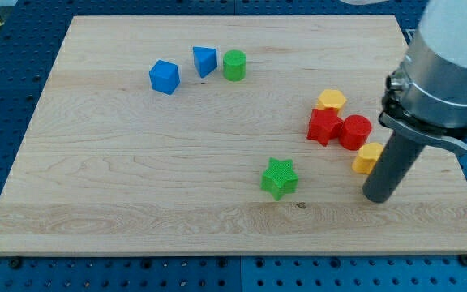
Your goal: Push the heart into the red circle
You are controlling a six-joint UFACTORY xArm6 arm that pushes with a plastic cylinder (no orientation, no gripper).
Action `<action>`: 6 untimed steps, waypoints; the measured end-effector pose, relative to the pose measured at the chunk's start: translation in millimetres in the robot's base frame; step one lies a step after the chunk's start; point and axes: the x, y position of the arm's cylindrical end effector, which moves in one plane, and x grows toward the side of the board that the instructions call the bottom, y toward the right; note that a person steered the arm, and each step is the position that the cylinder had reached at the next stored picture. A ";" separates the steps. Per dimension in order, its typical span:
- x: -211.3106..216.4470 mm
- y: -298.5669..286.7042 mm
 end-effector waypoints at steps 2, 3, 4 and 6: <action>-31.5 -0.6; -49.2 -9.2; -29.2 -9.1; 9.7 -78.6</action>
